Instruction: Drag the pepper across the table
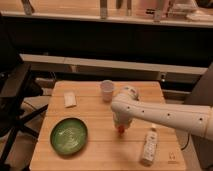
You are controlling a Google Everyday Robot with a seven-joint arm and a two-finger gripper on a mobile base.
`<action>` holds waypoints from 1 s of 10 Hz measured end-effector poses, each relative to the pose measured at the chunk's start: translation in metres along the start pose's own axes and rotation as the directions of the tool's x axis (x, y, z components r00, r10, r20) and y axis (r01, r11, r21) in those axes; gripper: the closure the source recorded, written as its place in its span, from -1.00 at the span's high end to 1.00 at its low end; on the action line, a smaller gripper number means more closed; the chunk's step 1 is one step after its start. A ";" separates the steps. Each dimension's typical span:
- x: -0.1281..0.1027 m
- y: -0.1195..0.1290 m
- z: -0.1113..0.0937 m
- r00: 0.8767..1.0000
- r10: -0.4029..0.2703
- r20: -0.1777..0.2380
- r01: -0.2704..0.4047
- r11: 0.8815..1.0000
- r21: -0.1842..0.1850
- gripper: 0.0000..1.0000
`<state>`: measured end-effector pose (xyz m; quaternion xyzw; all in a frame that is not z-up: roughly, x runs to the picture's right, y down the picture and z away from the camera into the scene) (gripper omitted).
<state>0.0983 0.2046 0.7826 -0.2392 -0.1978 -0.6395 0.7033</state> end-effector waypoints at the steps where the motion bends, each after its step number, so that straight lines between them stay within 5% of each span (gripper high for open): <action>1: 0.000 -0.001 0.000 1.000 -0.007 -0.001 0.007 1.000 -0.001 -0.99; 10: 0.002 0.002 -0.002 0.999 -0.033 -0.002 0.033 0.999 0.006 -0.99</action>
